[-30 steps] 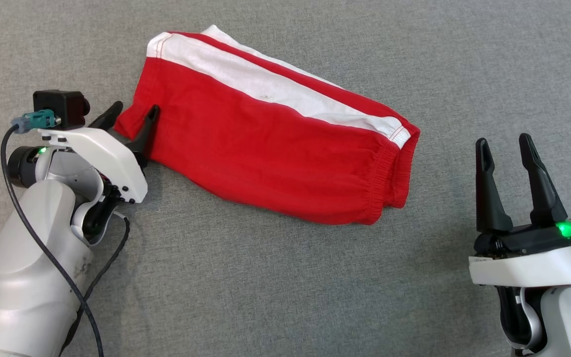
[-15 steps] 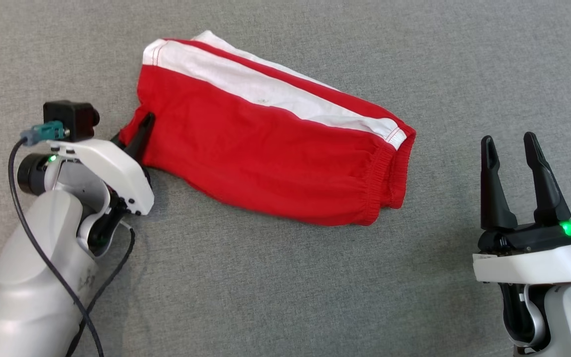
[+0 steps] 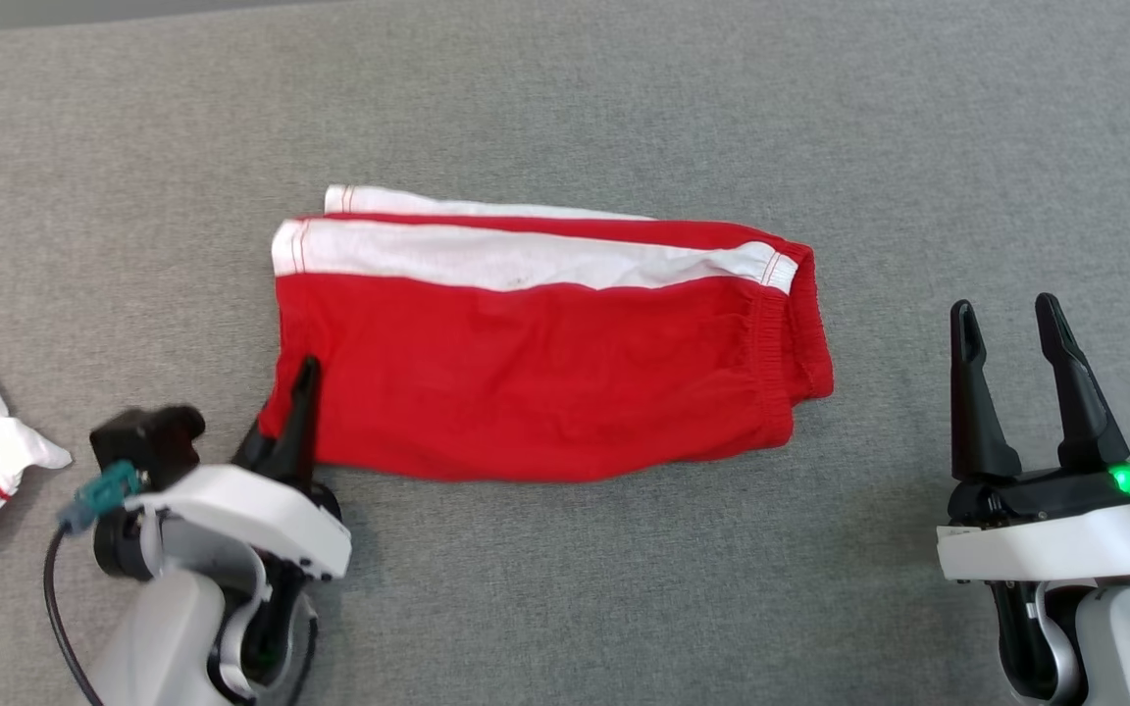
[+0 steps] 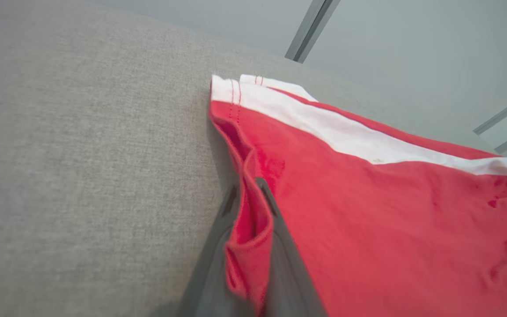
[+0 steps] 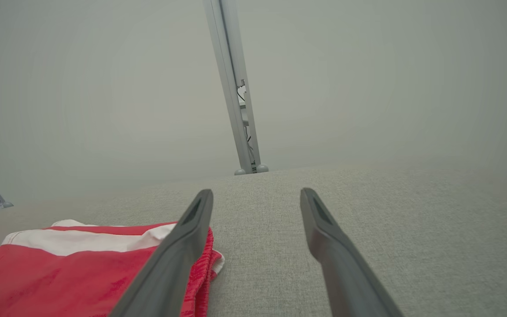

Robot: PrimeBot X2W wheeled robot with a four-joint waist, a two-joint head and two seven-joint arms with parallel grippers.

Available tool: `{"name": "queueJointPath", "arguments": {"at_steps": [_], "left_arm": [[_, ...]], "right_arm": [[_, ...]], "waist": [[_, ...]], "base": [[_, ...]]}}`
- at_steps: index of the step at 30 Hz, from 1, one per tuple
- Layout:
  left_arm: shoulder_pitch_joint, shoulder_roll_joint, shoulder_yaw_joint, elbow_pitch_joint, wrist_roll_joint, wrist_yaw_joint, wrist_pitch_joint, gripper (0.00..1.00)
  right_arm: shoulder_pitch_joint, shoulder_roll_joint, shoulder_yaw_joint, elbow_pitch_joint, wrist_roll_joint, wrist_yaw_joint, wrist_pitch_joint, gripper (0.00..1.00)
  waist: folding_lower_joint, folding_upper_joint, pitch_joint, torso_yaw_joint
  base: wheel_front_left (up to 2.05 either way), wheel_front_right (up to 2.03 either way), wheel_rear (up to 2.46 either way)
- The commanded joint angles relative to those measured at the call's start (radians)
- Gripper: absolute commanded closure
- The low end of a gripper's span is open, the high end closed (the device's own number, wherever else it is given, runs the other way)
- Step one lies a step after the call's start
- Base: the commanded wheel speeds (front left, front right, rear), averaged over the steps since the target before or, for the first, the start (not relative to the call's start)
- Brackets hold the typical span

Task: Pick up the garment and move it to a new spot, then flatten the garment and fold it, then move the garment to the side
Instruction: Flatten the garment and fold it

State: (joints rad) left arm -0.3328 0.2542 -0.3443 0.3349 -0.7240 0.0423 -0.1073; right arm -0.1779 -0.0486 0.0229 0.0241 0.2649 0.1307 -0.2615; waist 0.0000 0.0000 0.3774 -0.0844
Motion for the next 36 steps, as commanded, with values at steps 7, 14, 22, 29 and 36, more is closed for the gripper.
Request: {"name": "queueJointPath", "arguments": {"at_steps": [7,14,22,29,36], "left_arm": [[0.134,-0.019,0.001,-0.131,-0.022,0.056,-0.010,1.00],[0.162,-0.007,0.025,-0.187,0.037,0.102,-0.099,0.00],[0.167,0.000,0.133,-0.300,0.189,0.124,-0.158,0.00],[0.223,0.019,0.170,-0.333,0.303,0.096,-0.157,0.00],[0.267,0.036,0.171,-0.330,0.327,0.093,-0.157,0.00]], "right_arm": [[0.007,-0.005,0.008,0.019,-0.009,0.000,-0.005,0.00],[0.011,-0.006,0.017,0.045,-0.007,0.000,-0.005,0.00],[0.036,-0.019,0.006,0.073,-0.053,0.000,-0.005,0.00],[0.065,-0.032,-0.013,0.073,-0.079,0.000,0.008,0.00],[0.081,-0.034,-0.027,0.060,-0.091,0.000,0.028,0.00]], "waist": [[0.0000,0.0000,-0.017,0.020],[0.0000,0.0000,-0.034,0.021],[0.0000,0.0000,-0.093,0.044],[0.0000,0.0000,-0.136,0.067],[0.0000,0.0000,-0.149,0.073]], "base": [[0.00,0.00,0.00],[0.00,0.00,0.00],[0.00,0.00,0.00],[0.00,0.00,0.00],[0.00,0.00,0.00]]}}
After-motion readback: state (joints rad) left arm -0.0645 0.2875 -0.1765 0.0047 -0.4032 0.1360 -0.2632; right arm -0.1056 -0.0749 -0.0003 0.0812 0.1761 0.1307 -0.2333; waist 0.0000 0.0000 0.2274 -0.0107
